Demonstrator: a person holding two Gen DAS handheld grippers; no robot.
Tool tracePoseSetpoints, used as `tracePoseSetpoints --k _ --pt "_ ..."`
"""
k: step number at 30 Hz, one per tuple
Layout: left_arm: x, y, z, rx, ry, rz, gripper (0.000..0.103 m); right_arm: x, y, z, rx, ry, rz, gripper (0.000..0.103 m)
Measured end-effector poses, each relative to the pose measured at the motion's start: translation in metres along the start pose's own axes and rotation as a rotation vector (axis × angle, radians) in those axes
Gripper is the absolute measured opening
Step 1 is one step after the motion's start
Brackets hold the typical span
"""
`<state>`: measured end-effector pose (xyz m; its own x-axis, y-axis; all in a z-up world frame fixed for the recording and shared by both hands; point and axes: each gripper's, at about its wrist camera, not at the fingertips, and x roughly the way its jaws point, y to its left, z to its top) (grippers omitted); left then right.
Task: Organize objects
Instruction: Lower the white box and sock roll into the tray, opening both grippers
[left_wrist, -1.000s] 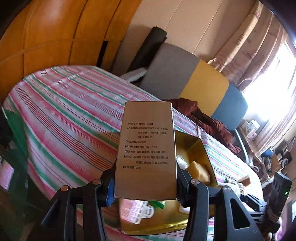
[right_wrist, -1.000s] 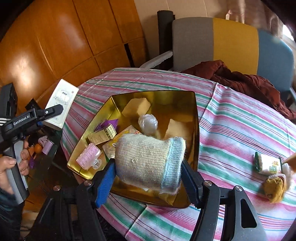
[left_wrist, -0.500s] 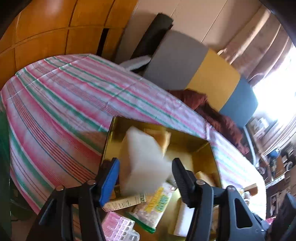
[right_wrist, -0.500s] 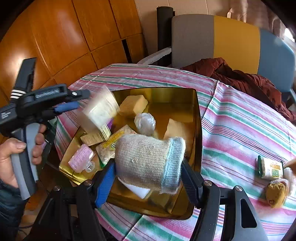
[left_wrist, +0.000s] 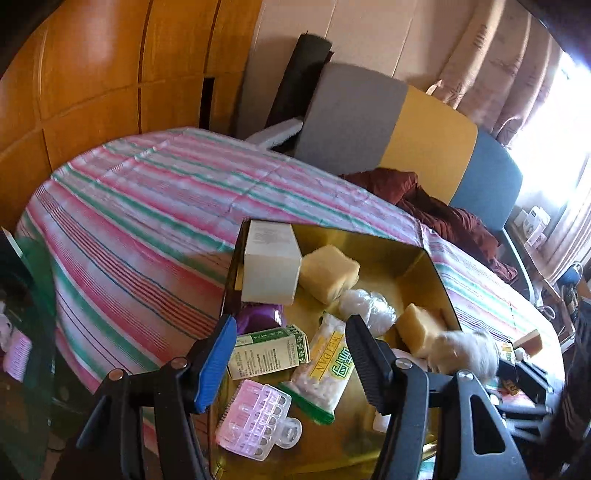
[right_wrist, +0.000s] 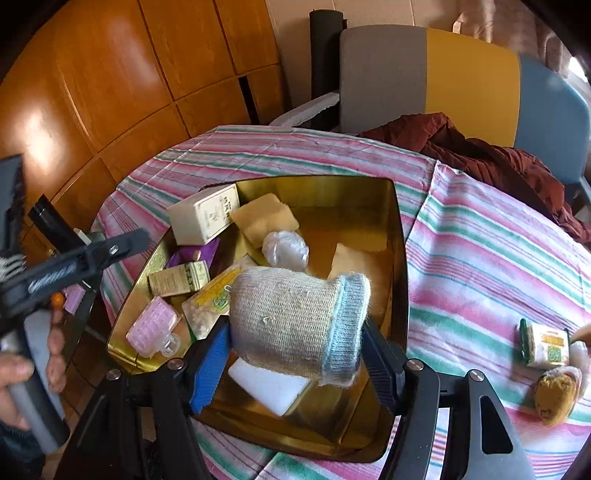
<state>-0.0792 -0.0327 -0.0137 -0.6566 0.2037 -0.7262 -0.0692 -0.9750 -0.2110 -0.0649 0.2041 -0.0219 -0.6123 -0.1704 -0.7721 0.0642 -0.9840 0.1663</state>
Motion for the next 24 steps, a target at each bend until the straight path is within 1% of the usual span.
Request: tracePoseSetpoints --k 3,6,7,8,10,11,13,18,24 --pt "-0.013 -0.009 0.001 0.045 -0.046 0.024 0.063 0.002 -0.001 0.010 0.003 -0.017 -0.017 0.069" --pt "-0.023 -0.019 -0.001 0.098 -0.082 0.047 0.065 0.004 -0.003 0.022 0.024 -0.044 -0.018 0.073" --pt "-0.026 -0.021 -0.001 0.112 -0.092 0.054 0.065 0.004 -0.003 0.024 0.030 -0.053 -0.019 0.075" --pt "-0.028 -0.024 -0.002 0.127 -0.097 0.059 0.065 0.003 -0.004 0.027 0.035 -0.063 -0.028 0.079" --pt "-0.031 -0.027 -0.003 0.141 -0.106 0.063 0.065 0.001 -0.003 0.028 0.039 -0.075 -0.030 0.082" --pt "-0.031 -0.028 -0.002 0.146 -0.108 0.064 0.065 -0.001 -0.002 0.026 0.038 -0.079 -0.031 0.085" --pt "-0.032 -0.031 -0.003 0.154 -0.110 0.071 0.065 -0.003 -0.002 0.023 0.034 -0.081 -0.036 0.087" --pt "-0.032 -0.035 -0.008 0.164 -0.107 0.079 0.065 -0.009 -0.002 0.009 0.030 -0.084 -0.055 0.100" --pt "-0.033 -0.037 -0.013 0.177 -0.094 0.075 0.065 -0.012 -0.002 -0.004 0.033 -0.076 -0.069 0.103"
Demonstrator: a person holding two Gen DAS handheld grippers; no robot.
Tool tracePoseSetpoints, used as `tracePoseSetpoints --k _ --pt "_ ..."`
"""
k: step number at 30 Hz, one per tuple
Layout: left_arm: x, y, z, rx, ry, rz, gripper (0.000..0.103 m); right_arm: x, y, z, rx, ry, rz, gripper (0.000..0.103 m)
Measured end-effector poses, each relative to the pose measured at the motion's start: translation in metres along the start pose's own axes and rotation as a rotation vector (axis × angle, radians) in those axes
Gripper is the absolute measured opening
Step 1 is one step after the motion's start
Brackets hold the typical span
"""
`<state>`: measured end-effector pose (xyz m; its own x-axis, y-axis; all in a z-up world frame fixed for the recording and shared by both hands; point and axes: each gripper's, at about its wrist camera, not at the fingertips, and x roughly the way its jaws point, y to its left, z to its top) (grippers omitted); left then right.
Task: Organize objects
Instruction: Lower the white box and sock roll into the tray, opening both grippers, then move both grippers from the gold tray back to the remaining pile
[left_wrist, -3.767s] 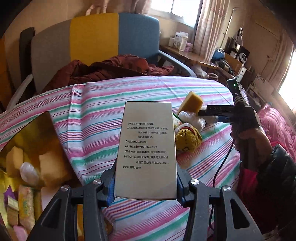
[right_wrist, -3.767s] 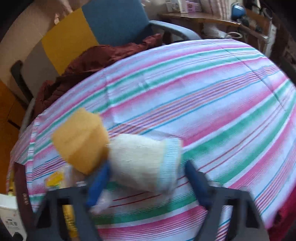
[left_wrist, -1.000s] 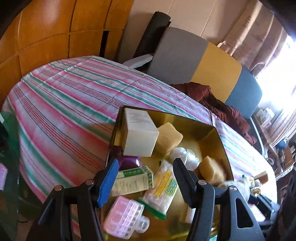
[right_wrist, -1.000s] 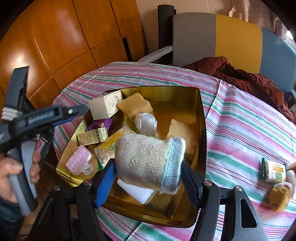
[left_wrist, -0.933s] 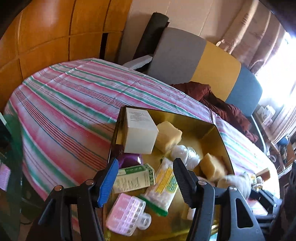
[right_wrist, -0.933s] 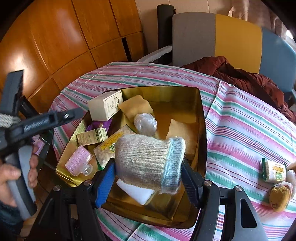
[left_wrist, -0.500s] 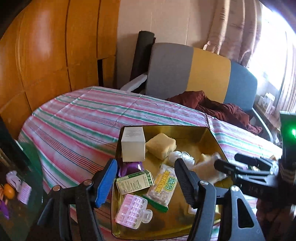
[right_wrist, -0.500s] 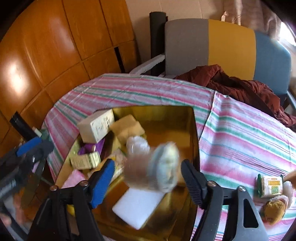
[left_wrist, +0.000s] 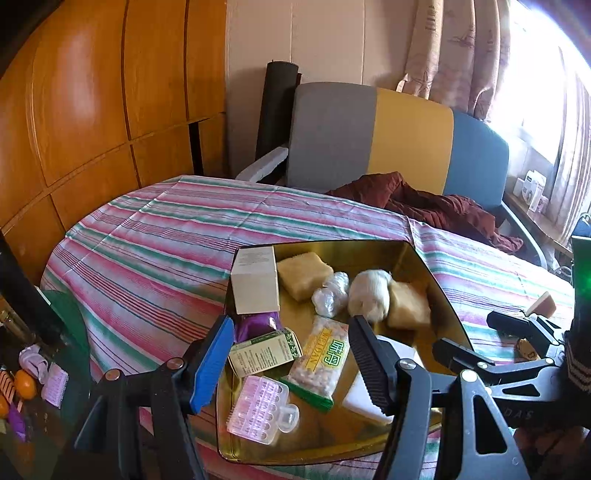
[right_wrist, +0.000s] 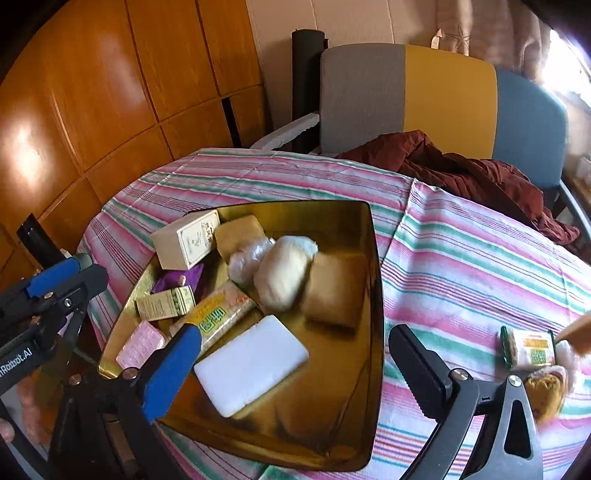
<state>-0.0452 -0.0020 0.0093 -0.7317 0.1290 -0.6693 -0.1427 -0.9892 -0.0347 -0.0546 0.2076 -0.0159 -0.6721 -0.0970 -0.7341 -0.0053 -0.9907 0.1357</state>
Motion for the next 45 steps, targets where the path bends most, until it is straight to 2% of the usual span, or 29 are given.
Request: tracePoseSetpoints --k 18,25,36,45 --pt "-0.002 -0.011 -0.013 0.030 0.036 -0.035 0.066 -0.024 -0.008 -0.014 0.015 -0.034 -0.067 0.103" --pt "-0.002 -0.023 -0.016 0.065 0.047 -0.057 0.066 -0.035 -0.028 -0.018 0.061 -0.049 -0.094 0.103" --pt "0.006 -0.051 -0.022 0.116 0.100 -0.142 0.066 -0.056 -0.111 -0.046 0.238 -0.029 -0.197 0.103" --pt "0.010 -0.086 -0.020 0.177 0.140 -0.267 0.066 -0.113 -0.223 -0.063 0.458 -0.076 -0.342 0.103"
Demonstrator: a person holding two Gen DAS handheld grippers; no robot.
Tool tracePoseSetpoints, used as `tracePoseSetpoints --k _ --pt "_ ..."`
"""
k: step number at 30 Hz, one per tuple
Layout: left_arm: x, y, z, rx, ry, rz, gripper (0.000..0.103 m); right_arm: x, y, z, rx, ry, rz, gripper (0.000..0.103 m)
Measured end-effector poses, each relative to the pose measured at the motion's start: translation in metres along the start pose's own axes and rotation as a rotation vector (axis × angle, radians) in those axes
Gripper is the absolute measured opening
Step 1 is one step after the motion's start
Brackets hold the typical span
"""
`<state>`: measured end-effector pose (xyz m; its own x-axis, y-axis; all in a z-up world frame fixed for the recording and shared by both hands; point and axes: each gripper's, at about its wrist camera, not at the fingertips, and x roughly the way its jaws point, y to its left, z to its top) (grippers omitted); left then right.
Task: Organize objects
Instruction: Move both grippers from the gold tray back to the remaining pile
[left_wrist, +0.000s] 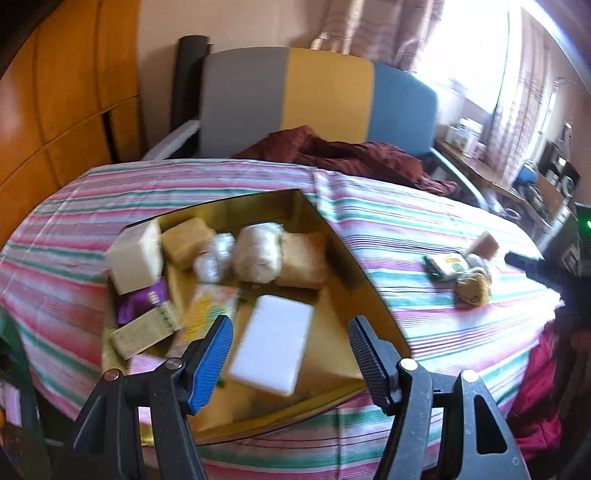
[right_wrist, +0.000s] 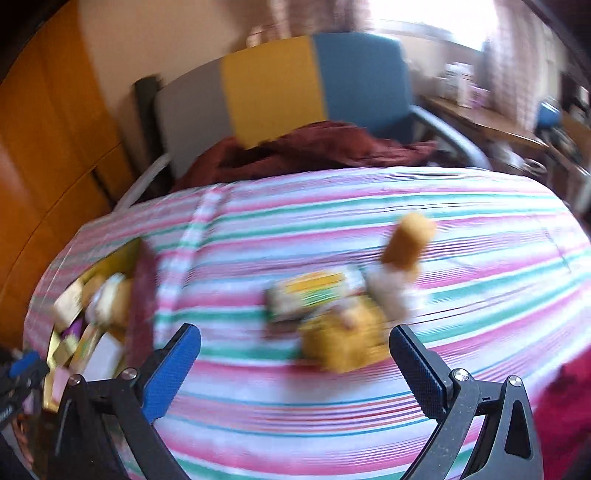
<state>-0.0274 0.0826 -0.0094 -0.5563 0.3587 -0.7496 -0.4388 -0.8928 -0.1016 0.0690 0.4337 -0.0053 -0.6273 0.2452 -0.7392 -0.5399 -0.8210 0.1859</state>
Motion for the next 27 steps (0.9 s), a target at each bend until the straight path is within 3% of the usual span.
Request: tracePoseSetpoints --k 7,13,18,23,27 --pt "0.014 -0.052 0.015 0.144 0.024 -0.084 0.066 0.000 -0.085 0.027 0.144 -0.031 -0.118 0.103" --pt "0.043 -0.094 0.024 0.254 0.073 -0.099 0.066 0.018 -0.134 0.017 0.309 0.008 -0.084 0.103" --pt "0.070 -0.127 0.032 0.355 0.112 -0.091 0.066 0.017 -0.141 0.014 0.354 0.021 -0.067 0.103" --pt "0.098 -0.166 0.046 0.469 0.136 -0.128 0.067 0.022 -0.137 0.014 0.348 0.051 -0.034 0.103" --pt "0.119 -0.195 0.051 0.580 0.140 -0.123 0.073 0.025 -0.133 0.013 0.336 0.067 -0.030 0.103"
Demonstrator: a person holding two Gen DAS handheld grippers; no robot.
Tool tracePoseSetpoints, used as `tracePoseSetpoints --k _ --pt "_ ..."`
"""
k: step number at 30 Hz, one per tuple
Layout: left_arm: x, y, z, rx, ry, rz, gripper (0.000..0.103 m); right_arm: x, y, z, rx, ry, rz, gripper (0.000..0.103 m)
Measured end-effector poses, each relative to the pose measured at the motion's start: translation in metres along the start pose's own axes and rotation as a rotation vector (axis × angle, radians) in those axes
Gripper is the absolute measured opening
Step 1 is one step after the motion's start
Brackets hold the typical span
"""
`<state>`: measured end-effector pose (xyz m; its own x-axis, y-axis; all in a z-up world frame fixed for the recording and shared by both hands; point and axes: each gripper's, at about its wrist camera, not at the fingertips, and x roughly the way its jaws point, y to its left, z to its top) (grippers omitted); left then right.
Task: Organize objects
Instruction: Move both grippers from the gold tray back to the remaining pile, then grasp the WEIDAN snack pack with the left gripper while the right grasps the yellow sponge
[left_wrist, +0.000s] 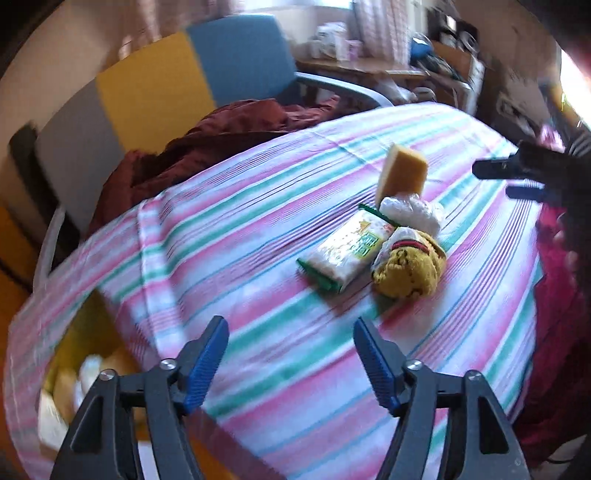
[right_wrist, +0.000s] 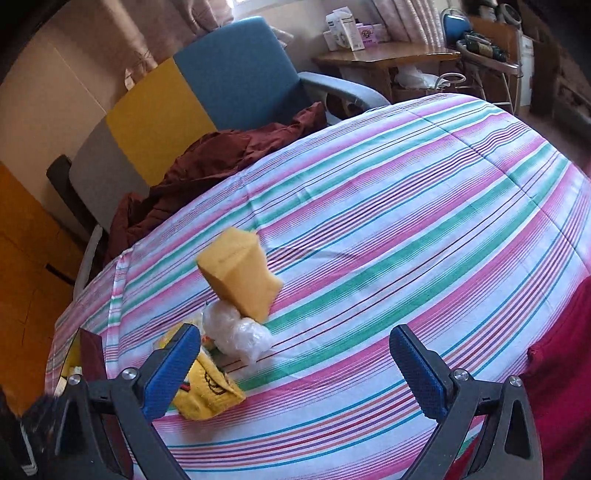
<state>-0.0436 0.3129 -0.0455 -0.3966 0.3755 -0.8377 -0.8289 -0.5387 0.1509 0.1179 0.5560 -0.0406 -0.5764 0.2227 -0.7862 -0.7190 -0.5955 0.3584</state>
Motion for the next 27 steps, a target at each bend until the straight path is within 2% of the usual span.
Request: tracePoseSetpoints --k 6,11,14,21,24,25,27 --pt "0.037 -0.027 0.024 0.202 -0.004 -0.008 0.078 0.002 -0.007 0.002 0.028 0.019 -0.009 0.103" --pt "0.059 -0.028 0.038 0.219 0.018 -0.118 0.081 0.006 -0.007 0.002 0.026 0.045 -0.005 0.103" --pt "0.071 -0.032 0.044 0.264 0.031 -0.112 0.082 0.007 -0.007 0.003 0.021 0.052 -0.005 0.103" --pt "0.091 -0.028 0.054 0.289 0.069 -0.215 0.082 0.012 -0.007 0.002 0.026 0.076 -0.009 0.103" --pt "0.104 -0.019 0.057 0.229 0.097 -0.240 0.081 0.015 -0.008 0.001 0.027 0.084 -0.014 0.103" --pt "0.111 -0.013 0.057 0.189 0.118 -0.243 0.072 0.016 -0.009 0.001 0.028 0.085 -0.015 0.103" --pt "0.110 -0.010 0.054 0.167 0.095 -0.239 0.063 0.017 -0.010 0.001 0.030 0.087 -0.016 0.103"
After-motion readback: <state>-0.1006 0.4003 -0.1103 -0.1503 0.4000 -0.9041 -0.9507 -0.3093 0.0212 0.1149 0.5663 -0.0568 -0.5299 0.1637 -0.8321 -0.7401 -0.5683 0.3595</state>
